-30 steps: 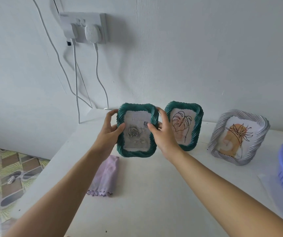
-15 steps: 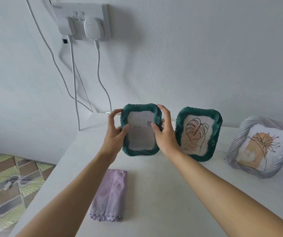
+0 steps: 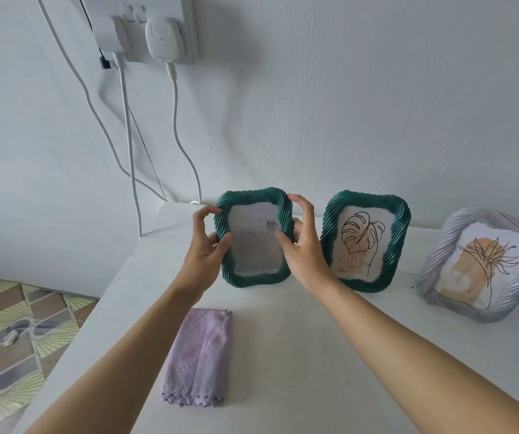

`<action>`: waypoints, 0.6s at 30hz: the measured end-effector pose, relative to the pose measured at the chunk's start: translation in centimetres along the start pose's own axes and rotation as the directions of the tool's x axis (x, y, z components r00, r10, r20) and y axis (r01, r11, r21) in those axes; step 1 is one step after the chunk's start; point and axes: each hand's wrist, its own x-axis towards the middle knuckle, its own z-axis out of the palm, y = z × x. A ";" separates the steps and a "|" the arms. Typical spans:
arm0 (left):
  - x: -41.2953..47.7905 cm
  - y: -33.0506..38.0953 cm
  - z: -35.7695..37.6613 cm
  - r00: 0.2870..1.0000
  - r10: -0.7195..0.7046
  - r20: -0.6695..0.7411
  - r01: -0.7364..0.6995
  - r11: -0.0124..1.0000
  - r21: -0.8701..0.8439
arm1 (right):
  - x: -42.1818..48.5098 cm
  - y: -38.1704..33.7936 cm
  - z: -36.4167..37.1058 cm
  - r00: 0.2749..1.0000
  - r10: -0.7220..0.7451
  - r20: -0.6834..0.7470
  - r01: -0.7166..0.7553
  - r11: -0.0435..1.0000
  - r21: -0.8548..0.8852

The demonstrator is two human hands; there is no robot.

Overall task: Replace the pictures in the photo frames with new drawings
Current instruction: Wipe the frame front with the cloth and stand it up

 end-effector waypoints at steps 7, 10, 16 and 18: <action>0.4 0.4 0.3 1.000 -0.020 0.005 0.020 1.000 0.020 | 0.5 0.4 0.1 1.000 -0.003 -0.019 0.002 0.998 -0.064; 0.3 0.3 0.3 1.000 -0.028 0.011 0.028 0.999 0.016 | -0.1 0.6 0.0 0.999 -0.015 -0.029 0.012 0.995 -0.101; 0.0 0.4 0.4 0.999 -0.036 0.021 0.036 0.999 0.012 | -0.7 0.6 -0.2 1.000 -0.011 -0.017 0.009 0.994 -0.112; -0.1 0.5 0.4 0.999 -0.033 0.021 0.033 0.999 0.017 | -0.8 0.6 -0.3 1.000 -0.019 -0.014 0.017 0.993 -0.113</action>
